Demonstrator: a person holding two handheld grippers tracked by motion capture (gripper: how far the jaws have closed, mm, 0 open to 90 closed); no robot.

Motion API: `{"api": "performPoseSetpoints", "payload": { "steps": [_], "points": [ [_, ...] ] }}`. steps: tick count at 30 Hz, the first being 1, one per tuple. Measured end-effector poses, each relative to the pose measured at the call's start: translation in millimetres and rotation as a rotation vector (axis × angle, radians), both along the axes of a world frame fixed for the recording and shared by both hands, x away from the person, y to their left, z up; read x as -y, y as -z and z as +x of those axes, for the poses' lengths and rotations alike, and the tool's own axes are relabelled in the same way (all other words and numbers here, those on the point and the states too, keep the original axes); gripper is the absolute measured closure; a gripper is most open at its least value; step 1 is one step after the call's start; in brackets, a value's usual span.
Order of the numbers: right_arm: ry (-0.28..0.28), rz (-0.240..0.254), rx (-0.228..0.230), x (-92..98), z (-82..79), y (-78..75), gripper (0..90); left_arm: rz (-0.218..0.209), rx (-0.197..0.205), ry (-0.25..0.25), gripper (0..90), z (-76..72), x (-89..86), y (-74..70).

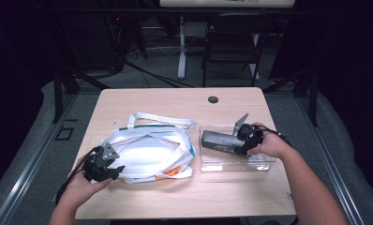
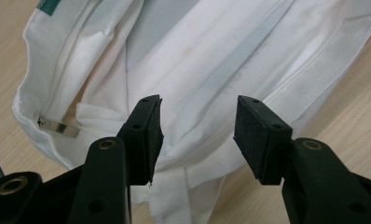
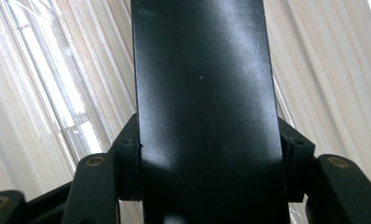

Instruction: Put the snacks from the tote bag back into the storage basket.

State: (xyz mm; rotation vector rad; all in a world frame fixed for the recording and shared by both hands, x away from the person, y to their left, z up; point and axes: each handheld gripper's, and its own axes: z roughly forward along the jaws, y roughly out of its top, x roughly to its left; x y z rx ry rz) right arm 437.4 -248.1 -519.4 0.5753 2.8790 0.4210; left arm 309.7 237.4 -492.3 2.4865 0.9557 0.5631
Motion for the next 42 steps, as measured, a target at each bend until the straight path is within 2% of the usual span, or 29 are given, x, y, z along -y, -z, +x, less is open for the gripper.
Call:
{"api": "performPoseSetpoints", "payload": {
  "steps": [2,13,24,32,38,42],
  "points": [
    [0.004,0.012,0.002,0.0,0.3,2.2,40.3,0.001,0.001,0.0,51.1,-0.1,-0.3,-0.2],
    [0.016,-0.012,-0.011,-2.0,1.5,7.6,39.8,0.014,-0.011,0.003,51.1,0.3,1.1,2.1],
    [0.014,-0.024,0.008,-6.4,2.7,6.3,36.8,0.019,-0.002,-0.005,51.0,0.2,-0.1,3.2],
    [0.047,0.017,0.025,-6.7,2.1,2.9,31.1,0.017,0.002,-0.004,51.1,0.3,-0.5,3.3],
    [0.054,0.036,0.042,-10.4,-1.7,-3.8,30.3,0.014,0.004,-0.005,51.1,1.5,-0.8,2.3],
    [0.066,0.031,0.052,-14.4,-5.1,-8.3,30.5,0.009,0.006,0.0,51.1,3.5,-1.5,0.6]
  ]
}}
